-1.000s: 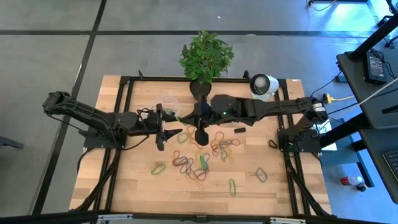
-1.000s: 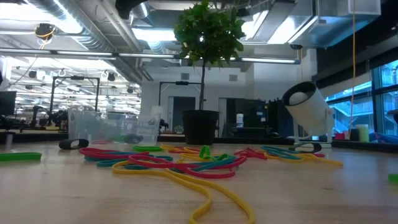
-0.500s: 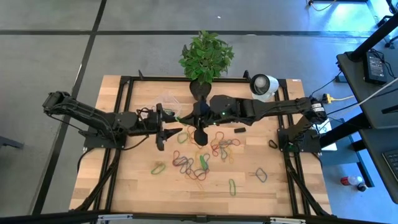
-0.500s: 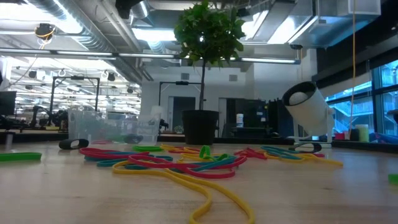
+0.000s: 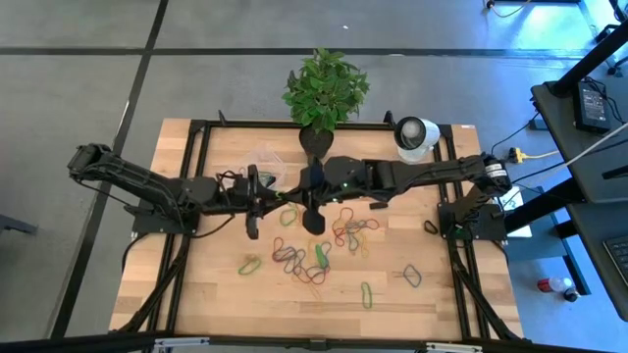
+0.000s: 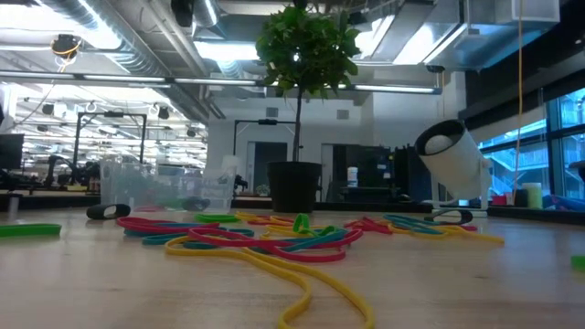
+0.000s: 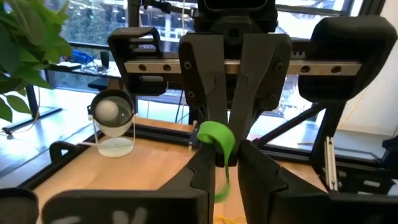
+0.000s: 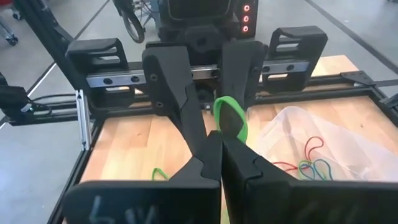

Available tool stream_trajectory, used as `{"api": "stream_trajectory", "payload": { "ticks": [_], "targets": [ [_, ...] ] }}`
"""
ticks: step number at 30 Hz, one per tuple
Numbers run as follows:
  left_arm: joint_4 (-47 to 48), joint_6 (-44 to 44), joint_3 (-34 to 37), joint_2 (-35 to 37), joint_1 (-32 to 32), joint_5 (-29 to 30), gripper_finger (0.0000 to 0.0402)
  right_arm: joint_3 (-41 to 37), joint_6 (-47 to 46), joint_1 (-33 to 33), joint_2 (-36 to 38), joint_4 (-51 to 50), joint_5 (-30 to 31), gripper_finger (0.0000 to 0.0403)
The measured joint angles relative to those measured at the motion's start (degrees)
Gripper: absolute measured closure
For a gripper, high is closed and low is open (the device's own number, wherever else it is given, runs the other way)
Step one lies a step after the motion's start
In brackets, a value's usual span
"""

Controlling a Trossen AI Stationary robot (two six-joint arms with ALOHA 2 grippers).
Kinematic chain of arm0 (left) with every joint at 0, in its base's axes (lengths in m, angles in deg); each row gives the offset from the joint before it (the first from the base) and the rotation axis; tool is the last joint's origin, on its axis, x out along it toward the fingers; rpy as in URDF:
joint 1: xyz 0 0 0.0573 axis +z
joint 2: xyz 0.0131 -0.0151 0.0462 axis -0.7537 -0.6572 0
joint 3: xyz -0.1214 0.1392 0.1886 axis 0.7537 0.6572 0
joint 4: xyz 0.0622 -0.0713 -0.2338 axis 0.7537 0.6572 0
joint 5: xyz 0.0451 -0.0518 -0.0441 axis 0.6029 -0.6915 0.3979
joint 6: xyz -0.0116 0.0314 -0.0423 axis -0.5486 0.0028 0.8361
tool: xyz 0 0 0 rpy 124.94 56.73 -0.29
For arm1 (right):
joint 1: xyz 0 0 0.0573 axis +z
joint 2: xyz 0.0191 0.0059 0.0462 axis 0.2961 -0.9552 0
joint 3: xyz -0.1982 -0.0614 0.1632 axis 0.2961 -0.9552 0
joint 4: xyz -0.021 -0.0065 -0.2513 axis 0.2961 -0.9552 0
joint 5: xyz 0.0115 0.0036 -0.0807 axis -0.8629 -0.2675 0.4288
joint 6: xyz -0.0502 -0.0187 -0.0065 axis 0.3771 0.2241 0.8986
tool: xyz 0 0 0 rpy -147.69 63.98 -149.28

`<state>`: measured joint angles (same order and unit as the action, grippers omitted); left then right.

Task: Pick and place rubber bands into bin
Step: Put the green rubber band into the transparent bin

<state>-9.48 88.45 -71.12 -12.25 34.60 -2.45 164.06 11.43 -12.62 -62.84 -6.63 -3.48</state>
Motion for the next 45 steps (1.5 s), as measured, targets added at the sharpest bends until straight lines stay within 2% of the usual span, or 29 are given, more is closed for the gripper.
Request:
{"api": "stream_trajectory", "payload": {
  "ticks": [6,13,18,24,30,36,45],
  "targets": [
    [1.0,0.7,0.0,-0.2,-0.2,0.0,0.0358,0.0,0.0,0.0,-0.1,0.2,0.0,0.0403],
    [0.1,1.1,-0.1,-0.4,-0.2,0.7,0.0295,0.0,-0.2,-0.1,-0.4,3.7,0.8,0.0403],
    [0.0,-0.7,-0.1,-0.4,-0.2,0.6,0.0281,0.0,-0.2,-0.2,-0.3,5.0,0.9,0.0403],
    [0.3,-2.4,-0.1,-0.4,-0.2,1.1,0.0311,0.0,0.0,-0.4,-0.3,4.8,0.7,0.0403],
    [1.0,-2.2,-0.1,-0.4,-0.2,1.1,0.0390,0.0,0.0,-0.7,-0.3,5.0,0.6,0.0402],
    [2.6,-1.0,-0.1,-0.4,-0.2,2.1,0.0399,0.0,-2.9,-0.8,-0.3,4.0,0.9,0.0385],
    [8.8,6.6,-0.1,1.1,1.5,4.2,0.0399,0.0,-7.7,-1.3,1.3,-7.2,1.0,0.0307]
  ]
}}
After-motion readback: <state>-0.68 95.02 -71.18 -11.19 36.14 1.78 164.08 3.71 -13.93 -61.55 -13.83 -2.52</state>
